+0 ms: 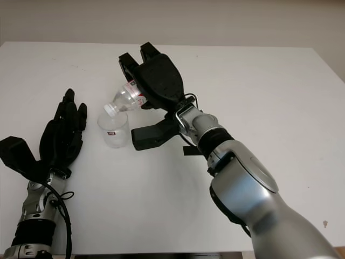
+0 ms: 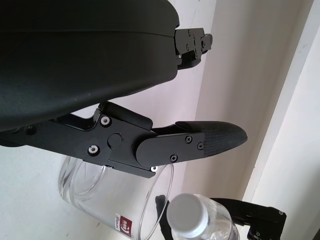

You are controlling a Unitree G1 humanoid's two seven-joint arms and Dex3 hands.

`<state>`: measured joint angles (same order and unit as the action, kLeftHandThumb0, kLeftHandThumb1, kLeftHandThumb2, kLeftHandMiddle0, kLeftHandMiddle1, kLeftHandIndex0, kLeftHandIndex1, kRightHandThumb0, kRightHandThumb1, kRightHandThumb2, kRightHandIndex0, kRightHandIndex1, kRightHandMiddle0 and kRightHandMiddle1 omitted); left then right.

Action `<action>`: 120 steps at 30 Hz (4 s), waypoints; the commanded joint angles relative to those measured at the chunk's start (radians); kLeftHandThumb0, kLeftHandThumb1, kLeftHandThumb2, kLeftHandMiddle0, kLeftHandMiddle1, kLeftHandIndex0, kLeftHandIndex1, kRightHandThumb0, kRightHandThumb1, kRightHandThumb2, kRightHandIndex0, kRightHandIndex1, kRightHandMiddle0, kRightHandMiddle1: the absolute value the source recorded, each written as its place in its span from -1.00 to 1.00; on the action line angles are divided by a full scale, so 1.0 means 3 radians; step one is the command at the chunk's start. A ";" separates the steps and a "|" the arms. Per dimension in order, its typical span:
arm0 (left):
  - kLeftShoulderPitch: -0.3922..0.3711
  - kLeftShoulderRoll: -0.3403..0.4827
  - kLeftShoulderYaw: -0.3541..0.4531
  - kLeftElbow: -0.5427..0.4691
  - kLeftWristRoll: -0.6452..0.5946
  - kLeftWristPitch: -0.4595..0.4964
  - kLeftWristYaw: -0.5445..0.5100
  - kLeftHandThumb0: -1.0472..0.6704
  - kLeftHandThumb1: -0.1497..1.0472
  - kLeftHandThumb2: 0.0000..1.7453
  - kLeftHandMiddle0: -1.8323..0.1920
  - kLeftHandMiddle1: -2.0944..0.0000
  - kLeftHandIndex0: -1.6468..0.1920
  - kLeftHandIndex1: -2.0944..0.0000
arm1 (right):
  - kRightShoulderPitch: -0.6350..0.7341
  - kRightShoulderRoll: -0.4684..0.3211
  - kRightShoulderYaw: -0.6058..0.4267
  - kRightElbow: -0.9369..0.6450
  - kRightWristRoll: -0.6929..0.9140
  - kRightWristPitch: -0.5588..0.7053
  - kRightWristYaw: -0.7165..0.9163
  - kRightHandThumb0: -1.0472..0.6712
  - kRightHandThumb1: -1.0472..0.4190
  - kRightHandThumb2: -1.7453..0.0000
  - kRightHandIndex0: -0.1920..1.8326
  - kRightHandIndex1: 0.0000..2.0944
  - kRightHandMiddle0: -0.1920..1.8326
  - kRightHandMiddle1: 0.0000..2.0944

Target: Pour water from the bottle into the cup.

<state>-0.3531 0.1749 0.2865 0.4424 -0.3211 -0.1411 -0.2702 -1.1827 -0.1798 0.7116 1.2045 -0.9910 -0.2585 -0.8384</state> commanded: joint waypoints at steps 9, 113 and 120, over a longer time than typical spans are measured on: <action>0.0034 -0.0046 -0.0012 0.0073 -0.0004 -0.0073 -0.0035 -0.65 1.00 -0.44 0.92 0.95 0.92 0.95 | -0.0099 -0.0016 0.0137 0.0006 -0.0130 0.0071 -0.0317 -0.24 -0.83 0.94 0.28 1.00 -0.39 0.95; 0.0163 0.0103 0.0038 -0.0226 -0.0039 0.0266 -0.0116 -0.64 1.00 -0.45 0.91 0.95 0.90 0.95 | 0.2784 -0.0053 -0.2445 -0.3715 0.3705 0.2066 0.3588 -0.21 -1.00 0.66 0.66 1.00 0.19 1.00; 0.0144 0.0127 0.0043 -0.0206 -0.0031 0.0286 -0.0125 -0.63 1.00 -0.43 0.90 0.95 0.90 0.95 | 0.2844 -0.0232 -0.2246 -0.3581 0.3360 0.1703 0.3727 -0.53 -0.88 0.94 -0.94 0.56 -0.92 0.63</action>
<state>-0.3147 0.1995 0.2940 0.3848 -0.3265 -0.0586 -0.3026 -0.3398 -0.2282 0.0292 0.1310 0.0292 0.2765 0.2730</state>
